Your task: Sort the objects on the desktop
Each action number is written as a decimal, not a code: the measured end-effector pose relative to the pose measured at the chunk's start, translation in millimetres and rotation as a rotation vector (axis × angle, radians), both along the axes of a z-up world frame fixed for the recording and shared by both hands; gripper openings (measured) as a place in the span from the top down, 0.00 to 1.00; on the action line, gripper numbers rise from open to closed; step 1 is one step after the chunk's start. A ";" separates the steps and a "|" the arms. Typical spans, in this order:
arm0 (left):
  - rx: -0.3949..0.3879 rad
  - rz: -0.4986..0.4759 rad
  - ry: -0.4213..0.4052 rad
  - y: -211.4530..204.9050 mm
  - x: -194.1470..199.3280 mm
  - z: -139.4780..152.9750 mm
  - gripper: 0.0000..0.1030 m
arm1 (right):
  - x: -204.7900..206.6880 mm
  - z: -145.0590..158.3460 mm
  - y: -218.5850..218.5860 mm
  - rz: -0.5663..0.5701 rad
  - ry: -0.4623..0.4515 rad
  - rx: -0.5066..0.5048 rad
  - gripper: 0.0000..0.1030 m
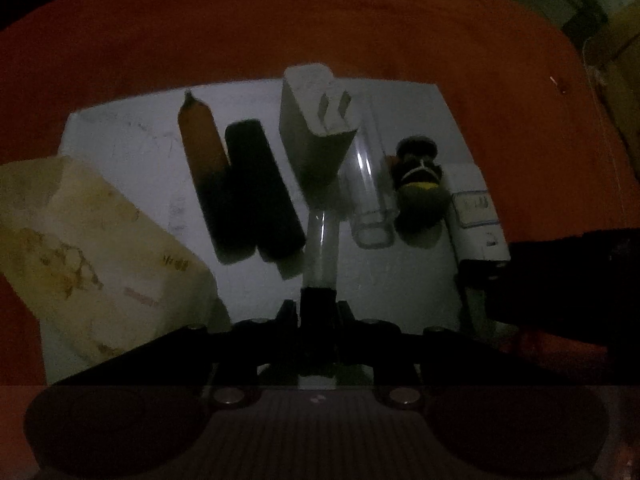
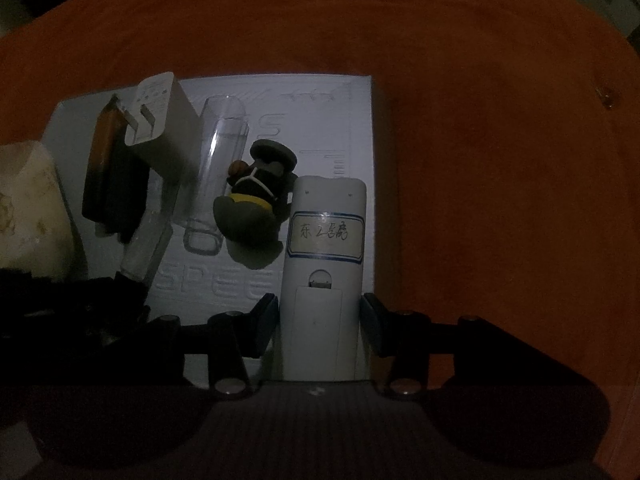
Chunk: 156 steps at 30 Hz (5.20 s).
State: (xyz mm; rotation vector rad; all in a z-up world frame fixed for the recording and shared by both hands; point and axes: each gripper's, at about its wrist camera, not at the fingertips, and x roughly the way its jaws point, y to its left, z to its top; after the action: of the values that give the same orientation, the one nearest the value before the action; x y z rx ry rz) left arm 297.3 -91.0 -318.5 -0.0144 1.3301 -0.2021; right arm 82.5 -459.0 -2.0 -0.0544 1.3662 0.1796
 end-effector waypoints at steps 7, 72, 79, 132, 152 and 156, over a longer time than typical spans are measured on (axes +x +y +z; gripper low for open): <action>-0.005 0.039 -0.006 -1.3 8.8 0.9 0.79 | 4.9 1.3 1.8 -0.034 -0.015 0.001 0.51; -0.137 0.065 -0.168 20.7 -15.3 48.8 0.84 | -36.0 73.4 -15.6 -0.046 -0.184 0.142 0.54; -0.160 0.064 -0.187 26.7 -28.7 66.2 0.84 | -53.4 98.5 -17.4 -0.030 -0.214 0.175 0.54; -0.058 0.022 -0.047 30.4 -157.1 13.7 0.84 | -175.4 67.9 0.2 0.092 -0.029 0.236 0.54; -0.021 0.036 -0.028 19.5 -147.3 -8.4 0.84 | -178.4 34.1 17.8 0.148 -0.058 0.224 0.54; -0.028 0.021 -0.013 15.9 -156.2 -9.7 0.84 | -183.3 32.1 17.8 0.172 -0.025 0.209 0.55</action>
State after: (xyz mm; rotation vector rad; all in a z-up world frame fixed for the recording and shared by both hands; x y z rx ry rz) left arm 141.2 -75.1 -328.2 -0.0503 1.3138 -0.2027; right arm -100.8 -441.2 30.1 0.0012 1.3114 0.4639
